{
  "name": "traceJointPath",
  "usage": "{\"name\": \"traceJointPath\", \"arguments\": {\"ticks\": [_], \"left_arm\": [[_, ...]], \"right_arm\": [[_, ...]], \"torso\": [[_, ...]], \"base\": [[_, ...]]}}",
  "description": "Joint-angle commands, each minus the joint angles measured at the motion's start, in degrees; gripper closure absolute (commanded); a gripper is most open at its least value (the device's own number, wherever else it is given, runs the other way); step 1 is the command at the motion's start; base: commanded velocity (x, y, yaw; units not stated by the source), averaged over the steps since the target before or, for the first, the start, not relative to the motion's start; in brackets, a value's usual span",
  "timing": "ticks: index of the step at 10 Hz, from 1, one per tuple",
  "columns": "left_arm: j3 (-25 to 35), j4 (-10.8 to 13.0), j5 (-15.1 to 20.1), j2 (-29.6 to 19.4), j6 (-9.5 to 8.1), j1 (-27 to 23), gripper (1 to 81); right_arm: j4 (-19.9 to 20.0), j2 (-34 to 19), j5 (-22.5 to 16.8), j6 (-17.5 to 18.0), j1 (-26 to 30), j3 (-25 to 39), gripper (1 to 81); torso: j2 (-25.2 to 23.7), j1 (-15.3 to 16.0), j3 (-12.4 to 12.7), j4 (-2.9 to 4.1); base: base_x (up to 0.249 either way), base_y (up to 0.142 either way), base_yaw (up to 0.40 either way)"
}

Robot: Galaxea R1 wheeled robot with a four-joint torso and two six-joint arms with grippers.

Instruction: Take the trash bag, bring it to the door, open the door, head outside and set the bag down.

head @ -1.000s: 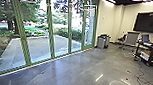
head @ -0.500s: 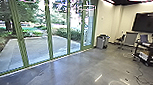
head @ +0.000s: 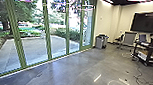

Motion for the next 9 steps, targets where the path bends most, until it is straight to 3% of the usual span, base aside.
{"name": "traceJointPath", "arguments": {"ticks": [1, 2, 5, 9], "left_arm": [[0.0, 0.0, 3.5, -0.1, 0.07, -4.0, 81.1], [0.0, 0.0, 3.4, -0.1, 0.07, -4.0, 81.1], [0.0, 0.0, 3.4, -0.1, 0.07, -4.0, 81.1], [0.0, 0.0, 3.4, -0.1, 0.07, -4.0, 81.1]], "right_arm": [[0.0, 0.4, -3.3, 0.0, 3.2, 0.0, 1.0], [0.0, 0.3, -3.4, 0.0, 3.2, 0.0, 1.0], [0.1, 0.3, -3.3, 0.0, 3.2, 0.0, 1.0], [0.1, 0.3, -3.3, 0.0, 3.1, 0.0, 1.0]], "torso": [[0.0, 0.0, -3.5, 0.0], [0.0, 0.0, -0.9, 0.0], [0.0, 0.0, -2.8, 0.0], [0.0, 0.0, -2.8, 0.0]], "base": [[0.09, 0.0, 0.0], [0.09, 0.0, 0.0], [0.091, 0.0, 0.0], [0.104, 0.0, 0.0]]}}
